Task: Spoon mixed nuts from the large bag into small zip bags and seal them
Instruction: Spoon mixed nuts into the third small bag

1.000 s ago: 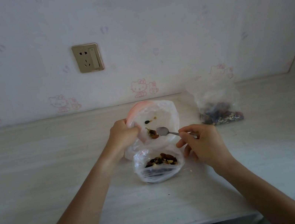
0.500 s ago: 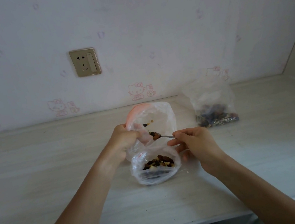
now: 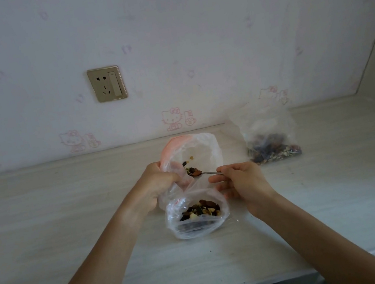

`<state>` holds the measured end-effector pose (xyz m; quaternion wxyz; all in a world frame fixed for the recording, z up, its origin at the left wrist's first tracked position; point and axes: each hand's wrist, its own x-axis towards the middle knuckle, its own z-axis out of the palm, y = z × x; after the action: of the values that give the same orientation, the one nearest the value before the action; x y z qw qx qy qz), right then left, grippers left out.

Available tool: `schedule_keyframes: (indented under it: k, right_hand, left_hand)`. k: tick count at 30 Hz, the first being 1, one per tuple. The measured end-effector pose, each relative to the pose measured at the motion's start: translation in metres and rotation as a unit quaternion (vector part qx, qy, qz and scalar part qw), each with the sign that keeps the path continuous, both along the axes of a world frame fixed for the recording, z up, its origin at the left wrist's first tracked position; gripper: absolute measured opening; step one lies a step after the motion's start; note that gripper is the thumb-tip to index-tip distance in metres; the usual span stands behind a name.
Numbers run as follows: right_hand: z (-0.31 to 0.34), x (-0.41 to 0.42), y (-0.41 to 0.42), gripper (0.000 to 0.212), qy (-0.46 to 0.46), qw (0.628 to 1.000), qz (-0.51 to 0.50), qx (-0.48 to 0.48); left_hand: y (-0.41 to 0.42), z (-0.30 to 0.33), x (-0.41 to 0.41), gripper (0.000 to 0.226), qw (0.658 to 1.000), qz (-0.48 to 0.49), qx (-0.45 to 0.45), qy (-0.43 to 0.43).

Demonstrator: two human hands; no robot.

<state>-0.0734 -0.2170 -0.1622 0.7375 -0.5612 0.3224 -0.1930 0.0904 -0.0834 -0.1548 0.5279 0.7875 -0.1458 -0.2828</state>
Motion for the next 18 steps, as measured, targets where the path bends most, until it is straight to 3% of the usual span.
schedule_keyframes:
  k: [5, 15, 18]
  right_hand:
    - [0.002, -0.002, -0.003, 0.016, -0.014, 1.0, 0.004, 0.022]
    - [0.016, -0.017, -0.017, 0.02, -0.029, 0.999, 0.018, -0.041]
    - [0.026, -0.024, -0.021, 0.019, -0.037, 0.997, 0.031, -0.062]
  left_hand:
    - [0.003, 0.001, 0.001, 0.041, 1.0, -0.002, -0.002, -0.008]
    - [0.005, -0.001, 0.01, 0.038, 0.998, -0.002, -0.044, -0.033]
    - [0.001, -0.001, 0.012, 0.032, 0.995, 0.005, -0.042, -0.089]
